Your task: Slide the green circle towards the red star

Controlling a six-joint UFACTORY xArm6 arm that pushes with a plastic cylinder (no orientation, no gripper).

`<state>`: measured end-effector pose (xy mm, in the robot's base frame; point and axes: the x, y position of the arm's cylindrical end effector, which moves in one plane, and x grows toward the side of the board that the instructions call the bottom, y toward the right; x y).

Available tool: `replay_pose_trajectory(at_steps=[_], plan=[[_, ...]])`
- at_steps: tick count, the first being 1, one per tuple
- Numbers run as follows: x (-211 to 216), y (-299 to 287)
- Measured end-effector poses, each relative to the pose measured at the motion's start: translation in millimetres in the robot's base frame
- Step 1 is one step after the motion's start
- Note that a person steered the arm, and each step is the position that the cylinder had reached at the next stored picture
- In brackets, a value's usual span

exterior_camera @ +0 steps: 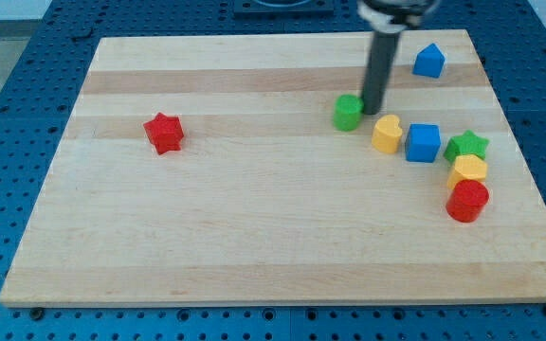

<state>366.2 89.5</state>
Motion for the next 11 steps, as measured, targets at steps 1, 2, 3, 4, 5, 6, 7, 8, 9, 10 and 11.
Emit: replay_pose_trajectory(at_steps=[1,2,3,4,5,6,7,8,9,10,11], plan=[[26.1,-66.9],[42.5,-94.4],[42.5,-82.4],[51.1,-78.0],[75.3,-89.3],[88.7,-123.0],[85.4,-133.0],[83.6,-131.0],[83.6,-110.7],[74.7,-98.2],[67.2,-104.3]])
